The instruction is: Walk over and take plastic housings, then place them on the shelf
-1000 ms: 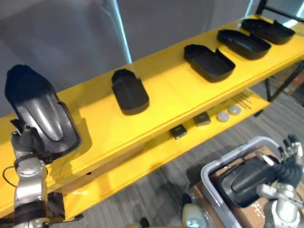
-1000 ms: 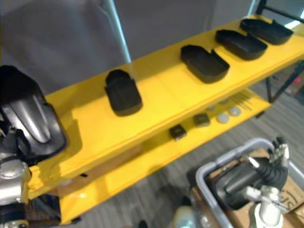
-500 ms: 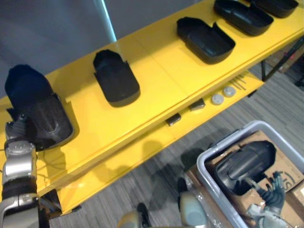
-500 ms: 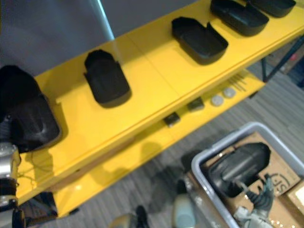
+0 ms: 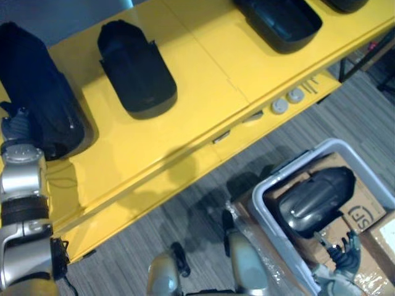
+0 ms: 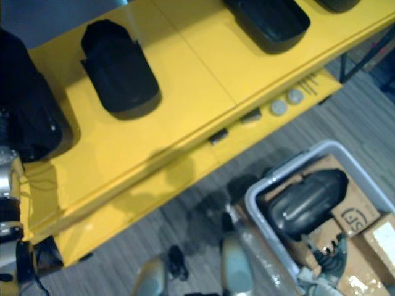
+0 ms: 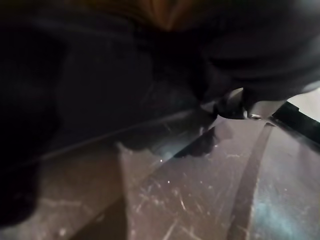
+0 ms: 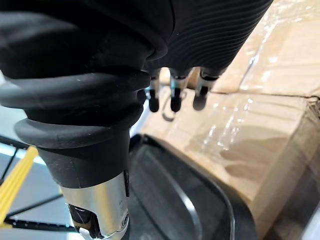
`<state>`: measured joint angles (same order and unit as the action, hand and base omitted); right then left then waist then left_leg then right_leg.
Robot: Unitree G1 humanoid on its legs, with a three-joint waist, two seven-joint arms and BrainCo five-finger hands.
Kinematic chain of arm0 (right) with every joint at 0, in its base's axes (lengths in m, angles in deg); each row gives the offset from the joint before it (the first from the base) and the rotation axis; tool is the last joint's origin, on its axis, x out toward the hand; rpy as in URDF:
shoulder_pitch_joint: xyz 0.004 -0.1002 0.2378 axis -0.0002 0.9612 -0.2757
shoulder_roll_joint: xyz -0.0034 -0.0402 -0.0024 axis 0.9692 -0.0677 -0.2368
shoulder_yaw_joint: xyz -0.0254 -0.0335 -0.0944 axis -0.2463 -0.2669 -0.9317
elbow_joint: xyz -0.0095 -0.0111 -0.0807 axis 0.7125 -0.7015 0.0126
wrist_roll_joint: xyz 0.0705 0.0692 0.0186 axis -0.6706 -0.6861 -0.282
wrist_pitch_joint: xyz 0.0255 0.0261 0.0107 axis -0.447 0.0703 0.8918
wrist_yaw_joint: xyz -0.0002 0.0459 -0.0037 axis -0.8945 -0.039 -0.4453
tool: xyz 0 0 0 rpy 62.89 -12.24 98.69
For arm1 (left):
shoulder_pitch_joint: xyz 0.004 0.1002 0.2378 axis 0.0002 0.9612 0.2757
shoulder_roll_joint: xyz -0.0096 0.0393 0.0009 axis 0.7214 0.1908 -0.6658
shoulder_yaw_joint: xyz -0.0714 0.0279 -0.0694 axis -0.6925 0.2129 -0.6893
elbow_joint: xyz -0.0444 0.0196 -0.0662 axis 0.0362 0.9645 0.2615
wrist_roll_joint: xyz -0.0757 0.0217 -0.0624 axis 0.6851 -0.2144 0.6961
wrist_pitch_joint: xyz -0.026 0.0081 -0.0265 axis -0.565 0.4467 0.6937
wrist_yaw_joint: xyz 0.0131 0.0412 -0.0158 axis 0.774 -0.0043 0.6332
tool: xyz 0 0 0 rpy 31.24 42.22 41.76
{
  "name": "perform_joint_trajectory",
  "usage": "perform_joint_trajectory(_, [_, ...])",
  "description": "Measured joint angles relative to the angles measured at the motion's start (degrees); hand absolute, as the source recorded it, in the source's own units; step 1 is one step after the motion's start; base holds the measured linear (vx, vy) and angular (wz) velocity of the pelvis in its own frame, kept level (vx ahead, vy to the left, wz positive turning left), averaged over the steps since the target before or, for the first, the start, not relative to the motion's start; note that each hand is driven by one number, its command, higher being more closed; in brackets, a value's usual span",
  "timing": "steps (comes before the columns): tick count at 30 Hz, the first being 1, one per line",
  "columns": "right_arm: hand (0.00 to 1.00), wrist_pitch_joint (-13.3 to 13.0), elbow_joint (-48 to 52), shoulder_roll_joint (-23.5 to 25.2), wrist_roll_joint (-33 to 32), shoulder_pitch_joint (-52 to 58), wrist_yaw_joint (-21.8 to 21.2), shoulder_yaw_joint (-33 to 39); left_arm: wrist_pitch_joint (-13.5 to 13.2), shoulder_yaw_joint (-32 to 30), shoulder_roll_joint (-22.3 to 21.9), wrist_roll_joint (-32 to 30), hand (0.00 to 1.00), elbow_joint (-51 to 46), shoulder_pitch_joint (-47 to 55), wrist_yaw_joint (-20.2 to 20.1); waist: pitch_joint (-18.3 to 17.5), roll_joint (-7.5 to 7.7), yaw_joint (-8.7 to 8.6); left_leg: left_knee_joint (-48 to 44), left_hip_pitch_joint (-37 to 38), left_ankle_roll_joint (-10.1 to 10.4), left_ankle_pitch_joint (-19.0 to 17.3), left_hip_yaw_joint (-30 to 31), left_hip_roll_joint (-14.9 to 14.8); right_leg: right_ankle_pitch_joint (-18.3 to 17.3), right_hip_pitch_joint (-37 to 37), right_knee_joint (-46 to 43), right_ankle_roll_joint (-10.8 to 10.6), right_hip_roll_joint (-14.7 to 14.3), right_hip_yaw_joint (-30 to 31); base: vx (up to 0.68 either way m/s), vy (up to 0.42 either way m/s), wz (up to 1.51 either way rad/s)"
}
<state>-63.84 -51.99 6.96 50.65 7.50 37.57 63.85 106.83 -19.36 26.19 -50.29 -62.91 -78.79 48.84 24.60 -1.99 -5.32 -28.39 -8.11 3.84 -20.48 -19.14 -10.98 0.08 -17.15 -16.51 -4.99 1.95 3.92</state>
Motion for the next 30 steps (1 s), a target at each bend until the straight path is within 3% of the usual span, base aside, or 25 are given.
perform_joint_trajectory(7, [0.00, 0.1, -0.2, 0.0, 0.1, 0.0, -0.1, -1.5, 2.3, -1.0, 2.0, -0.1, 0.00, 2.4, 0.1, -1.9, 0.0, 0.00, 0.13, 0.9, 1.1, 0.3, 0.3, 0.6, 0.1, -0.7, 0.4, -0.7, 0.2, 0.1, -0.7, 0.02, -0.008, 0.04])
perform_joint_trajectory(15, [0.00, 0.3, -3.0, 0.3, 0.1, 0.2, -1.2, -3.9, 2.7, -2.8, 3.7, -4.1, 0.00, 6.8, 1.5, -6.7, -0.3, 0.15, -0.02, 6.5, 5.2, 1.0, 3.5, 1.4, 1.3, -1.3, 3.3, 0.2, 0.9, 0.8, -2.5, 0.03, -0.024, 0.10])
perform_joint_trajectory(21, [0.00, 0.4, -6.9, 0.5, 0.1, 0.6, -1.2, -5.9, 2.2, -4.8, 4.3, -6.0, 0.00, 9.5, 3.7, -7.4, -3.8, -0.08, -0.14, 10.4, 6.5, 1.4, 5.9, 2.7, 2.0, -1.5, 4.3, 1.1, 1.2, 1.2, -4.1, 0.01, -0.030, 0.11])
perform_joint_trajectory(23, [0.00, 0.5, -8.2, 0.8, 0.1, 0.6, -1.2, -5.9, 0.7, -4.9, 4.7, -5.5, 0.00, 9.6, 4.3, -6.8, -4.1, 0.10, -0.09, 11.6, 8.2, 1.5, 6.4, 3.1, 2.2, -1.7, 5.7, 1.2, 1.6, 1.2, -4.5, 0.00, -0.014, 0.18])
perform_joint_trajectory(25, [0.00, 0.5, -9.5, 1.1, 0.4, 0.6, -1.2, -6.0, -3.6, -4.9, 5.9, 0.6, 0.00, 9.6, 6.0, -3.5, -5.5, 0.06, -0.28, 12.8, 8.2, 1.5, 7.3, 3.7, 2.7, -1.8, 5.8, 1.6, 1.6, 1.6, -5.4, -0.03, -0.020, 0.18])
perform_joint_trajectory(27, [0.00, 0.4, -10.9, 1.5, 1.3, 0.6, -1.1, -6.0, -8.7, -4.7, 6.0, 5.9, 0.00, 8.7, 6.1, -0.3, -6.0, 0.06, -0.30, 14.0, 8.5, 1.4, 8.1, 4.5, 3.1, -1.7, 6.4, 2.2, 1.6, 1.9, -5.9, -0.02, -0.012, 0.22])
perform_joint_trajectory(29, [0.00, 0.1, -11.5, 2.0, 1.4, 0.6, -1.2, -5.9, -16.7, -3.8, 6.0, 12.1, 0.00, 3.7, 8.6, 4.1, -7.1, -0.09, -0.41, 15.1, 9.4, 1.4, 8.8, 4.8, 3.5, -1.5, 7.3, 3.0, 1.6, 2.2, -6.4, -0.03, 0.001, 0.10])
perform_joint_trajectory(30, [0.00, 0.0, -11.6, 2.1, 1.5, 0.6, -1.2, -5.9, -18.4, -3.7, 5.9, 13.8, 0.00, 2.3, 8.9, 4.7, -7.3, -0.20, -0.40, 15.2, 9.4, 1.4, 8.8, 4.8, 3.6, -1.4, 7.4, 3.3, 1.6, 2.2, -6.7, -0.02, 0.003, 0.05])
